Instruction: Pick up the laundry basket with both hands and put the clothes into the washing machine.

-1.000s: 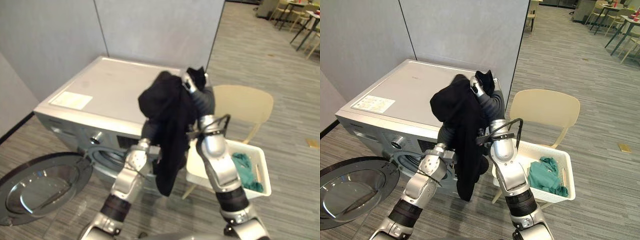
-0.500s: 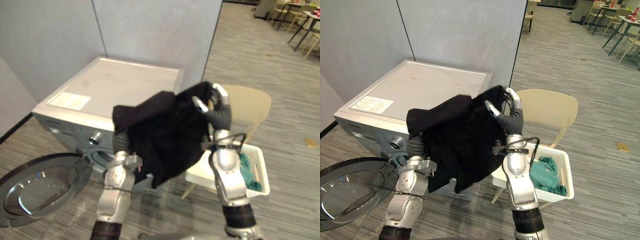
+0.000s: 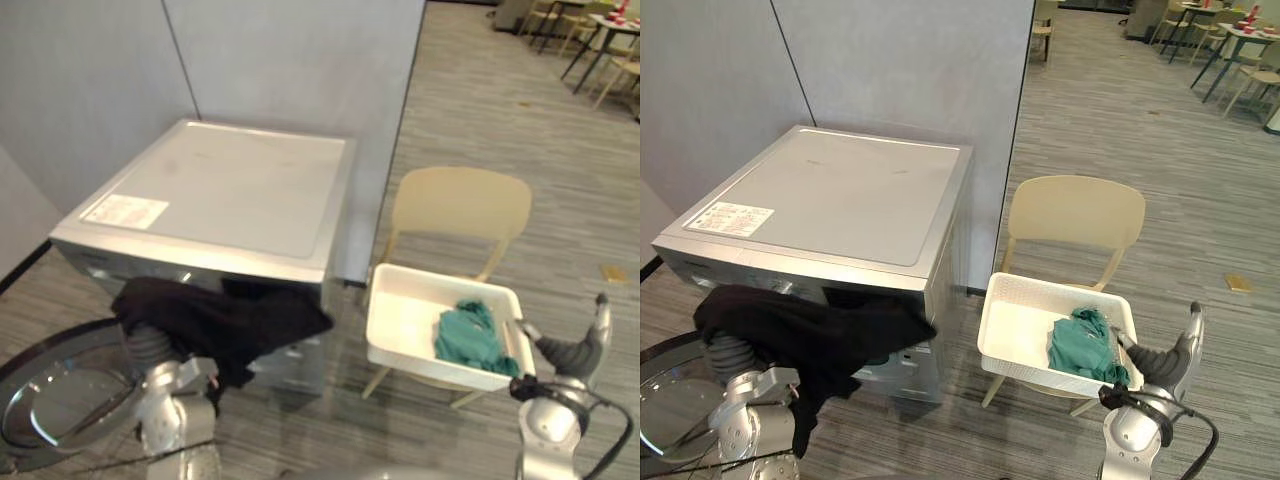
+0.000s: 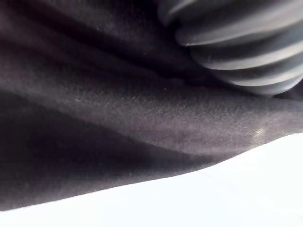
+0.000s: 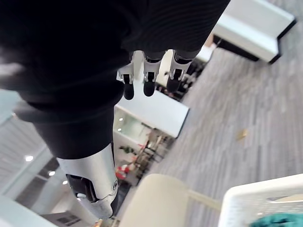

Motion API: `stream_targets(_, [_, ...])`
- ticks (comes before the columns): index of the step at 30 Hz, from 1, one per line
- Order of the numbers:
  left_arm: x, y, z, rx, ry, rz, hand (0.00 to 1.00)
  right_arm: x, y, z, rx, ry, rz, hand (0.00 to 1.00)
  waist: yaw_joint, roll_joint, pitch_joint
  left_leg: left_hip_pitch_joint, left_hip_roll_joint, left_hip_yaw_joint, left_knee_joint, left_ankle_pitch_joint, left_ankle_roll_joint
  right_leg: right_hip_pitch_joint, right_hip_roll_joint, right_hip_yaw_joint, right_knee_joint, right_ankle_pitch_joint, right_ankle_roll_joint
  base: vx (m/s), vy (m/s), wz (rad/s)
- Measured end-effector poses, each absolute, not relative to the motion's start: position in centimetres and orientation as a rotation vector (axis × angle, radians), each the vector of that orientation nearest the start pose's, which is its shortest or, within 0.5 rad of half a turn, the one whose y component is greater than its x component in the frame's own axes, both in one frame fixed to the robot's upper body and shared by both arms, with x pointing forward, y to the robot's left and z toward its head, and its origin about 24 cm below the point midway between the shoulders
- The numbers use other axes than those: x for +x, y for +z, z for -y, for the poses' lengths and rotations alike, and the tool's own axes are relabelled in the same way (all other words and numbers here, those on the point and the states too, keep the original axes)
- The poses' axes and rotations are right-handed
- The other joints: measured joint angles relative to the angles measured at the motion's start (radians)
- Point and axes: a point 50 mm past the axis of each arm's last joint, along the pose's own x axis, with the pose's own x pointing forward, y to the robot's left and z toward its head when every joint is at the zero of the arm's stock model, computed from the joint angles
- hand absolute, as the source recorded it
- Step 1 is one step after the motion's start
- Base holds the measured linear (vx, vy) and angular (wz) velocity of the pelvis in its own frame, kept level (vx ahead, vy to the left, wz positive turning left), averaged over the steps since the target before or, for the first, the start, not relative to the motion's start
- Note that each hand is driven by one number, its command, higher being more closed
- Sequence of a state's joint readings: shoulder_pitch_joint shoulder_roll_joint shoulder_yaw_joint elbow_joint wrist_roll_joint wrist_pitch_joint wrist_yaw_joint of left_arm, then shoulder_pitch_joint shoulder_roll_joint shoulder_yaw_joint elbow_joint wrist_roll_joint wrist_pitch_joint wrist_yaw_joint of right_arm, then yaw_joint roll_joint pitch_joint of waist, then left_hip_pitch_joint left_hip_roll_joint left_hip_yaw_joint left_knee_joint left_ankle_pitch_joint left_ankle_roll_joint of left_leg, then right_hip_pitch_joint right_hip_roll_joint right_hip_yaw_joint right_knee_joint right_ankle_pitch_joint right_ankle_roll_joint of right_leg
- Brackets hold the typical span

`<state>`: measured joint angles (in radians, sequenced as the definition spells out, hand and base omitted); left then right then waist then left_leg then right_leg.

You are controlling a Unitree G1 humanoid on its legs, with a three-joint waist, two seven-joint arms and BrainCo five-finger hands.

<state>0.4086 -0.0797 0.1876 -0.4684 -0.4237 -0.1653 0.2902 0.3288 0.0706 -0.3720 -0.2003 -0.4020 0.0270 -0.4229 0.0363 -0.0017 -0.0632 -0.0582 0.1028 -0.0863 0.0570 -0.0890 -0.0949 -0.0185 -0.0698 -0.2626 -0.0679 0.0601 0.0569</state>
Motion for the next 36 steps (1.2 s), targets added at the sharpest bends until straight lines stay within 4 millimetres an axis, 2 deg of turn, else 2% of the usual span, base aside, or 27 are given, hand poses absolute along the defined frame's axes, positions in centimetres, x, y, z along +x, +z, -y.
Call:
stream_targets(5, [14.1, 8.2, -23.6, -0.421, 0.676, 0.289, 1.00, 14.0, -3.5, 24.1, -0.439, -0.736, -0.430, 0.00, 0.008, 0.008, 0.017, -0.015, 0.032, 0.002, 0.086, -0.056, -0.011, 0.001, 0.023, -0.009, 0.054, -0.038, -0.016, -0.01, -0.034, -0.02])
stream_targets(7, [14.1, 8.5, -23.6, -0.445, 0.665, 0.317, 1.00, 13.7, -6.5, 22.3, -0.419, -0.611, -0.562, 0.00, 0.016, 0.005, 0.044, -0.042, 0.025, -0.048, 0.110, -0.057, -0.012, 0.001, 0.017, -0.065, 0.085, -0.058, -0.019, -0.03, -0.034, 0.60])
stream_targets(8, [14.1, 8.6, -23.6, -0.458, 0.662, 0.324, 1.00, 13.6, -7.1, 21.8, -0.394, -0.589, -0.589, 0.00, 0.019, 0.008, 0.055, -0.056, 0.019, -0.055, 0.117, -0.057, -0.011, -0.002, 0.011, -0.087, 0.097, -0.065, -0.020, -0.07, 0.008, 1.11])
stream_targets(9, [14.3, 8.9, -23.6, -0.481, 0.656, 0.341, 1.00, 13.5, -8.2, 21.1, -0.354, -0.549, -0.637, 0.00, 0.030, 0.016, 0.078, -0.085, 0.027, -0.025, 0.124, -0.051, 0.027, -0.007, -0.009, -0.142, 0.128, -0.081, -0.017, -0.07, 0.023, 1.51])
stream_targets(10, [14.4, 9.1, -23.6, -0.498, 0.658, 0.357, 1.00, 13.3, -9.4, 20.3, -0.321, -0.511, -0.693, 0.00, 0.033, 0.026, 0.089, -0.109, 0.052, 0.068, 0.116, -0.057, 0.114, -0.011, -0.037, -0.228, 0.159, -0.084, -0.019, -0.05, 0.012, 1.68])
stream_targets(11, [14.4, 9.2, -23.7, -0.498, 0.658, 0.362, 1.00, 13.3, -9.9, 20.1, -0.310, -0.490, -0.715, 0.00, 0.034, 0.025, 0.090, -0.123, 0.061, 0.112, 0.114, -0.066, 0.161, -0.011, -0.046, -0.266, 0.169, -0.084, -0.019, -0.01, 0.055, 1.84])
stream_targets(12, [14.6, 9.4, -23.7, -0.508, 0.652, 0.376, 1.00, 13.3, -11.0, 18.9, -0.299, -0.409, -0.763, 0.00, 0.036, 0.023, 0.092, -0.139, 0.073, 0.189, 0.126, -0.083, 0.195, -0.005, -0.083, -0.323, 0.173, -0.084, -0.020, 0.02, 0.116, 1.38])
stream_targets(13, [14.6, 9.4, -23.7, -0.511, 0.650, 0.385, 1.00, 13.2, -11.5, 18.4, -0.309, -0.364, -0.789, 0.00, 0.043, 0.016, 0.098, -0.164, 0.091, 0.220, 0.167, -0.084, 0.198, -0.004, -0.098, -0.344, 0.179, -0.088, -0.017, 0.05, 0.198, 1.48])
stream_targets(14, [14.9, 9.1, -23.5, -0.530, 0.635, 0.378, 1.00, 14.0, -12.1, 18.7, -0.372, -0.251, -0.813, 0.00, 0.070, 0.080, 0.103, -0.212, 0.123, 0.261, 0.275, 0.026, 0.272, -0.007, -0.099, -0.391, 0.241, -0.114, -0.006, 0.05, 0.175, 1.16])
stream_targets(15, [15.2, 8.7, -23.3, -0.542, 0.621, 0.367, 1.00, 14.4, -12.2, 18.7, -0.398, -0.214, -0.813, 0.00, 0.070, 0.092, 0.112, -0.226, 0.110, 0.254, 0.295, 0.049, 0.235, -0.008, -0.116, -0.400, 0.274, -0.150, -0.008, -0.03, 0.116, 1.91])
stream_targets(16, [16.4, 8.2, -23.1, -0.560, 0.589, 0.352, 1.00, 14.5, -12.8, 18.4, -0.427, -0.136, -0.840, 0.00, 0.050, 0.068, 0.113, -0.211, 0.051, 0.187, 0.168, 0.132, 0.184, -0.007, -0.094, -0.384, 0.220, -0.180, -0.037, -0.09, 0.006, 1.93])
stream_targets(17, [16.9, 8.0, -23.1, -0.558, 0.579, 0.347, 1.00, 14.5, -13.0, 18.1, -0.426, -0.117, -0.849, 0.00, 0.040, 0.061, 0.113, -0.212, 0.055, 0.185, 0.182, 0.088, 0.196, 0.014, -0.102, -0.401, 0.185, -0.149, -0.019, -0.10, 0.011, 1.83])
stream_targets(18, [17.3, 7.6, -22.9, -0.563, 0.568, 0.332, 1.00, 15.0, -13.1, 18.0, -0.433, -0.096, -0.849, 0.00, 0.052, 0.065, 0.116, -0.222, 0.100, 0.225, 0.295, 0.011, 0.177, 0.013, -0.108, -0.436, 0.204, -0.137, -0.007, -0.01, 0.080, 1.13])
stream_targets(19, [17.6, 7.0, -22.4, -0.572, 0.556, 0.299, 1.00, 15.2, -13.0, 18.2, -0.443, -0.091, -0.846, 0.00, 0.057, 0.062, 0.121, -0.199, 0.161, 0.287, 0.348, -0.013, 0.155, 0.012, -0.130, -0.468, 0.236, -0.135, -0.007, 0.04, 0.159, 0.88])
stream_targets(21, [18.2, 6.2, -21.1, -0.594, 0.504, 0.246, 1.00, 15.0, -13.0, 18.9, -0.458, -0.100, -0.852, 0.00, 0.045, 0.062, 0.121, -0.137, 0.241, 0.392, 0.358, 0.004, 0.155, 0.031, -0.164, -0.530, 0.265, -0.131, 0.000, 0.06, 0.252, 1.10])
stream_targets(22, [18.6, 5.9, -20.3, -0.605, 0.462, 0.225, 1.00, 14.7, -13.2, 19.5, -0.460, -0.116, -0.868, 0.00, 0.033, 0.076, 0.109, -0.122, 0.238, 0.412, 0.324, -0.011, 0.106, 0.037, -0.185, -0.571, 0.263, -0.111, 0.030, 0.05, 0.305, 1.03])
stream_targets(23, [18.7, 6.0, -20.1, -0.608, 0.447, 0.221, 1.00, 14.5, -13.3, 19.7, -0.453, -0.128, -0.877, 0.00, 0.031, 0.075, 0.110, -0.126, 0.230, 0.438, 0.322, -0.032, 0.075, 0.040, -0.196, -0.588, 0.257, -0.098, 0.044, 0.05, 0.380, 0.90])
stream_targets(24, [19.0, 6.1, -19.7, -0.612, 0.418, 0.217, 1.00, 14.3, -13.3, 20.0, -0.442, -0.149, -0.888, 0.00, 0.030, 0.066, 0.113, -0.143, 0.214, 0.448, 0.330, -0.068, 0.023, 0.049, -0.221, -0.614, 0.243, -0.077, 0.074, 0.04, 0.433, 0.74])
stream_targets(25, [19.1, 6.0, -19.5, -0.614, 0.401, 0.210, 1.00, 13.8, -13.6, 20.2, -0.427, -0.164, -0.914, 0.00, 0.032, 0.056, 0.114, -0.155, 0.183, 0.441, 0.342, -0.102, 0.008, 0.061, -0.246, -0.637, 0.239, -0.049, 0.083, 0.05, 0.440, 0.73])
stream_targets(27, [19.1, 5.5, -19.2, -0.616, 0.388, 0.182, 1.00, 12.5, -14.2, 20.1, -0.406, -0.174, -0.964, 0.00, 0.033, 0.046, 0.119, -0.164, 0.128, 0.413, 0.392, -0.130, 0.050, 0.098, -0.298, -0.657, 0.248, 0.011, 0.065, 0.09, 0.500, 0.79])
stream_targets(29, [19.3, 4.9, -18.5, -0.622, 0.354, 0.149, 1.00, 10.7, -14.8, 20.6, -0.380, -0.190, -1.024, 0.00, 0.032, 0.044, 0.120, -0.137, 0.050, 0.372, 0.406, -0.154, 0.090, 0.126, -0.420, -0.669, 0.395, 0.038, 0.024, 0.13, 0.536, 0.96])
stream_targets(30, [19.4, 4.8, -17.9, -0.631, 0.328, 0.141, 1.00, 10.2, -14.8, 21.1, -0.355, -0.221, -1.036, 0.00, 0.031, 0.059, 0.124, -0.110, 0.011, 0.349, 0.384, -0.176, 0.123, 0.065, -0.490, -0.563, 0.550, -0.007, -0.068, 0.12, 0.350, 0.88])
stream_targets(31, [19.8, 4.7, -17.5, -0.634, 0.306, 0.137, 1.00, 10.6, -14.7, 21.2, -0.342, -0.220, -1.027, 0.00, 0.019, 0.056, 0.127, -0.100, -0.018, 0.319, 0.360, -0.180, 0.133, -0.025, -0.457, -0.345, 0.637, -0.131, -0.080, 0.12, 0.299, 0.94])
stream_targets(32, [20.0, 4.3, -17.1, -0.634, 0.287, 0.118, 1.00, 11.1, -14.6, 21.2, -0.339, -0.220, -1.011, 0.00, 0.005, 0.061, 0.132, -0.093, -0.030, 0.292, 0.347, -0.177, 0.142, -0.082, -0.378, -0.178, 0.667, -0.196, -0.063, 0.13, 0.226, 0.80])
stream_targets(34, [20.1, 3.0, -16.4, -0.619, 0.252, 0.049, 1.00, 11.6, -14.4, 20.9, -0.320, -0.224, -0.989, 0.00, -0.016, 0.064, 0.140, -0.049, -0.048, 0.259, 0.314, -0.170, 0.153, -0.138, -0.239, -0.003, 0.694, -0.283, -0.041, 0.13, 0.166, 0.68])
stream_targets(35, [19.8, 1.8, -15.8, -0.612, 0.236, -0.015, 1.00, 11.8, -14.4, 20.7, -0.303, -0.224, -0.982, 0.00, -0.027, 0.062, 0.144, -0.007, -0.060, 0.243, 0.289, -0.171, 0.155, -0.179, -0.150, 0.019, 0.714, -0.322, -0.030, 0.12, 0.113, 0.55])
stream_targets(36, [19.8, 1.6, -15.5, -0.614, 0.229, -0.031, 1.00, 11.9, -14.4, 20.5, -0.303, -0.216, -0.981, 0.00, -0.026, 0.053, 0.145, 0.004, -0.068, 0.239, 0.276, -0.172, 0.155, -0.196, -0.127, -0.004, 0.712, -0.325, -0.033, 0.11, 0.082, 0.44])
